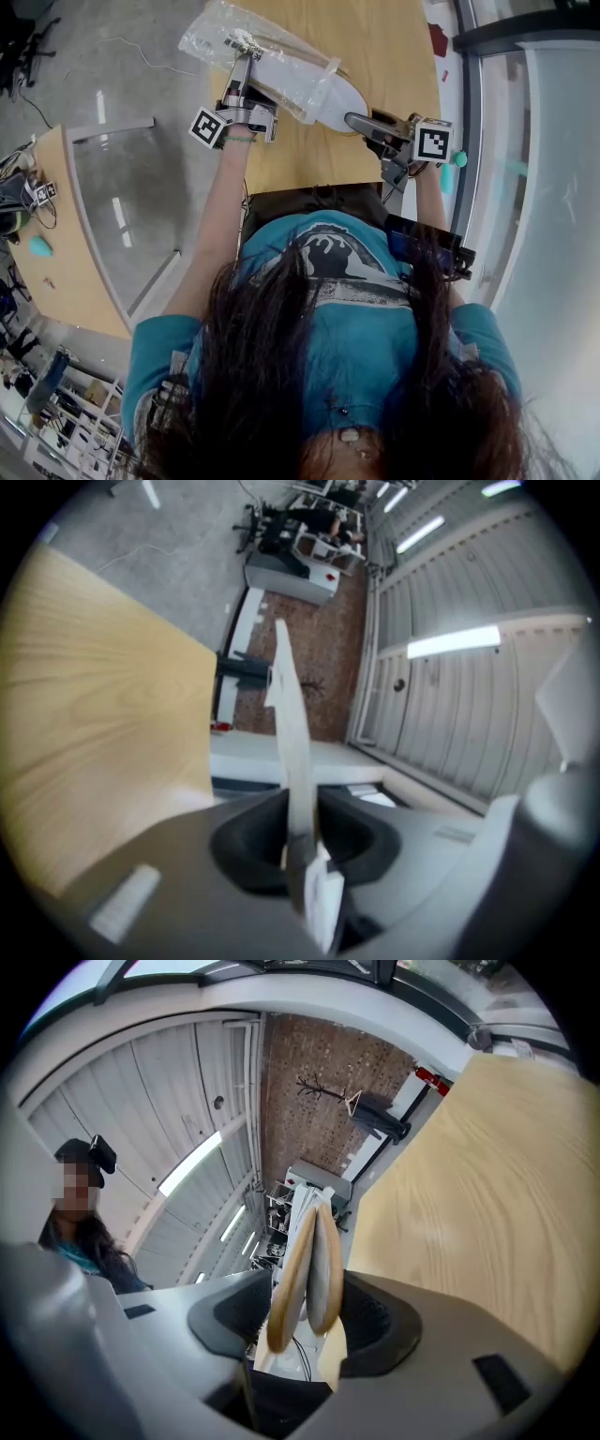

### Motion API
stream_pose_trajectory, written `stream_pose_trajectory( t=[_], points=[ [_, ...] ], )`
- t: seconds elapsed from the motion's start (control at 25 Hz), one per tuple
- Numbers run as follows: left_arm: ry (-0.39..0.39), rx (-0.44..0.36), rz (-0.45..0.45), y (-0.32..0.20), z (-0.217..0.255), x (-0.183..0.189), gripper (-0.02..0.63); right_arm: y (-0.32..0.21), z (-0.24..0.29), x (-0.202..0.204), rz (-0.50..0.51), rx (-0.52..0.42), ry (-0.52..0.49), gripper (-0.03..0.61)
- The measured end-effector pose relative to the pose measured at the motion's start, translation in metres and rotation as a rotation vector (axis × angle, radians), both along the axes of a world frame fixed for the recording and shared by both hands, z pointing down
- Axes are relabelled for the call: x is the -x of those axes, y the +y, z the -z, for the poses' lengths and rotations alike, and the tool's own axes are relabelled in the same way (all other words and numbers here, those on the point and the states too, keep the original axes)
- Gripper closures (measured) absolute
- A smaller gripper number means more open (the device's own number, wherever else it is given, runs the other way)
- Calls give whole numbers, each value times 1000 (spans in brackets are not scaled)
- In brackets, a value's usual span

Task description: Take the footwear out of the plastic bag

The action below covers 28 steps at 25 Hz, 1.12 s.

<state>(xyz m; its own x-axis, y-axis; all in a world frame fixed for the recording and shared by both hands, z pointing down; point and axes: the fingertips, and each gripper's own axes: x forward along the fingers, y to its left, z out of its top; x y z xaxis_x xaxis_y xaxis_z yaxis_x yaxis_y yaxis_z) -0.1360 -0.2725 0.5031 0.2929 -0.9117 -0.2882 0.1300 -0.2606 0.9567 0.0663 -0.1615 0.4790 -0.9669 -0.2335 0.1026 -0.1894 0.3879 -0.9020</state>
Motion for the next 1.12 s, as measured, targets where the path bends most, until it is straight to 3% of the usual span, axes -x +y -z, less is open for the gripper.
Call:
stream_pose_trajectory(
  t=[0.08, 0.2, 0.24, 0.4, 0.48, 0.52, 0.6, 0.76, 0.92, 1.12],
  points=[
    [-6, -7, -49, 4, 2, -17, 549, -3, -2, 7, 8, 8, -8, 380],
    [-31, 4, -50, 7, -1, -30, 548, -3, -15, 13, 27, 63, 35, 398],
    [-69, 9, -54, 7, -3, -31, 546, -3, -19, 12, 31, 92, 39, 436],
    [-274, 2, -133, 4, -6, -35, 525, 2, -17, 5, 72, 170, 25, 454],
    [-301, 35, -84, -1, -9, -19, 544, 8, -18, -4, 95, 184, 42, 455],
    [-296, 65, -29, -5, -12, -3, 608, 12, -19, -10, 105, 189, 53, 456],
    [-282, 104, 68, -12, -17, 28, 615, 18, -22, -26, 105, 201, 77, 456],
    [-353, 108, 93, -22, -18, 53, 617, 18, -27, -63, 31, 189, 117, 456],
    [-372, 133, 132, -27, -20, 61, 617, 4, -19, -85, -60, 150, 128, 456],
    [-384, 176, 114, -24, -33, 52, 617, -21, 16, -102, -192, 91, 13, 457]
  ],
)
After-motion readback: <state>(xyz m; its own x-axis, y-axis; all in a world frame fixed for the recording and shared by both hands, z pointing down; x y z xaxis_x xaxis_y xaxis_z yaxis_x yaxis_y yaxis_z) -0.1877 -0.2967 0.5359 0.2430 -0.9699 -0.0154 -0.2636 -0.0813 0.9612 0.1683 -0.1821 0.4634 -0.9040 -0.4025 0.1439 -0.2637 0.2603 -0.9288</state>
